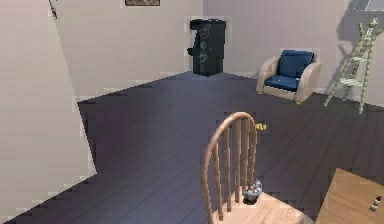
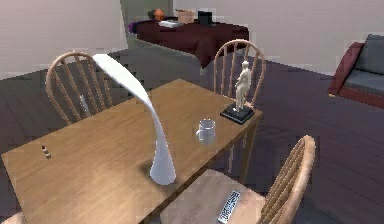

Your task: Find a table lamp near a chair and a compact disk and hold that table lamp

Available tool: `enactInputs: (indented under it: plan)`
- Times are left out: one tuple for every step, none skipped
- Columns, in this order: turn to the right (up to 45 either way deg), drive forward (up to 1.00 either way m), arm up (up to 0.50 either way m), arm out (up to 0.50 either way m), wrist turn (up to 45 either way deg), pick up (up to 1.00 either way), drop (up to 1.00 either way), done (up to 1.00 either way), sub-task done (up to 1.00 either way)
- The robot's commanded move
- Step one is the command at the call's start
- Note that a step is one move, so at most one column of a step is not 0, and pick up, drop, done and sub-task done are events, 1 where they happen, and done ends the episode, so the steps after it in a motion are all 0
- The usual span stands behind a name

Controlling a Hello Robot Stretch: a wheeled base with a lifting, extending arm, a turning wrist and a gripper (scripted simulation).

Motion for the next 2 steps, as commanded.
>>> enactInputs:
  plan:
    - [0.0, 0.00, 0.32, 0.00, 0.0, 0.00, 0.00, 0.00, 0.00]
    - [0.0, 0.00, 0.00, 0.22, 0.0, 0.00, 0.00, 0.00, 0.00]
